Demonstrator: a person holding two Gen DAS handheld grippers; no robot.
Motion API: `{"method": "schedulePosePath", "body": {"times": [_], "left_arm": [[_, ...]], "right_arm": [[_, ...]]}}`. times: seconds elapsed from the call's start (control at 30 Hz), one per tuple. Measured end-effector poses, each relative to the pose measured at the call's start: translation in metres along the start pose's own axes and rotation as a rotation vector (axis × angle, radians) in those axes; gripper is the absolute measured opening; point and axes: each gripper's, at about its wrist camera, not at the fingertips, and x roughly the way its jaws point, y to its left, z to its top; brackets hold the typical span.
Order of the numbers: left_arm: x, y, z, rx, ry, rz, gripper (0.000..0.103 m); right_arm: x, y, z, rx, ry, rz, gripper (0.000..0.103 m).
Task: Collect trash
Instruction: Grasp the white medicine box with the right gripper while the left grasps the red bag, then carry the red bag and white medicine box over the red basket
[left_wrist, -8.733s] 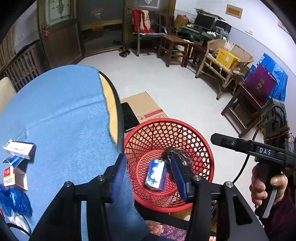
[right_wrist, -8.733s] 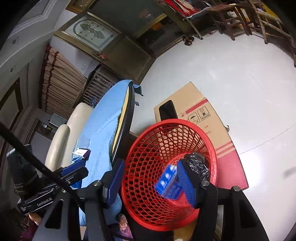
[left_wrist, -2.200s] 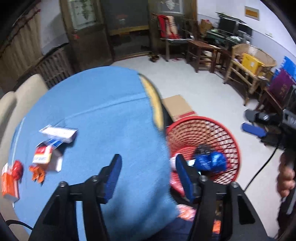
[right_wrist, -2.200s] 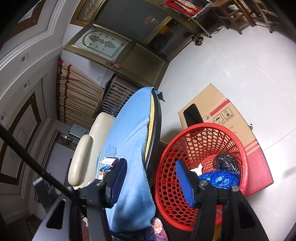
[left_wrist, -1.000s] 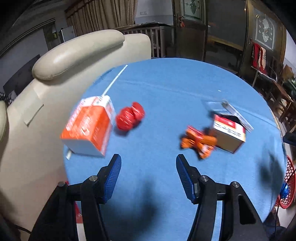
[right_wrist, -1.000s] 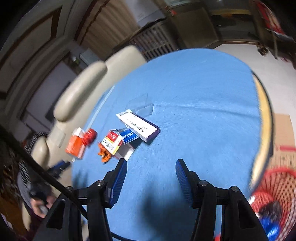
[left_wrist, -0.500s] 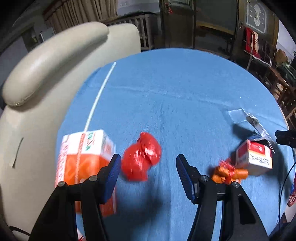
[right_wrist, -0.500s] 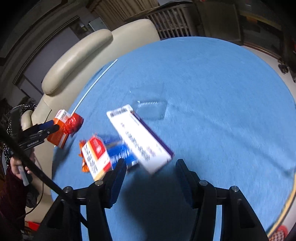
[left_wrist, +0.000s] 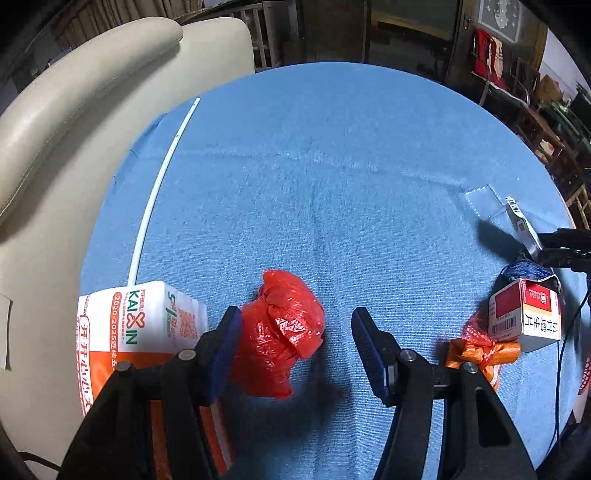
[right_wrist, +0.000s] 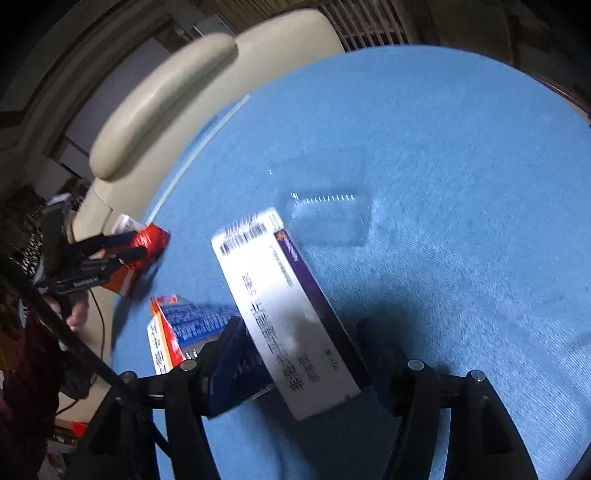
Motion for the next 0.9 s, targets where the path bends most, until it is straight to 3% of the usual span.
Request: {"method": "schedulePosePath", "body": {"times": [0.07, 0.33, 0.9], "left_arm": [[-0.001, 0.0, -0.002, 0.011, -0.005, 0.012, 0.044], [-0.015, -0.01, -0.005, -0.034, -0.036, -0.024, 0.02], [-0.102, -0.07, -0.056, -0.11, -0.206, -0.105, 0.014]], "right_arm": [[0.001, -0.001, 0.0, -0.003, -0.006, 0.025, 0.062], [-0.014, 0.004, -0.022, 0.018, -0.055, 0.007, 0.054], [-0.11, 0.015, -0.123, 0.126, -0.238, 0.045, 0.054]]}}
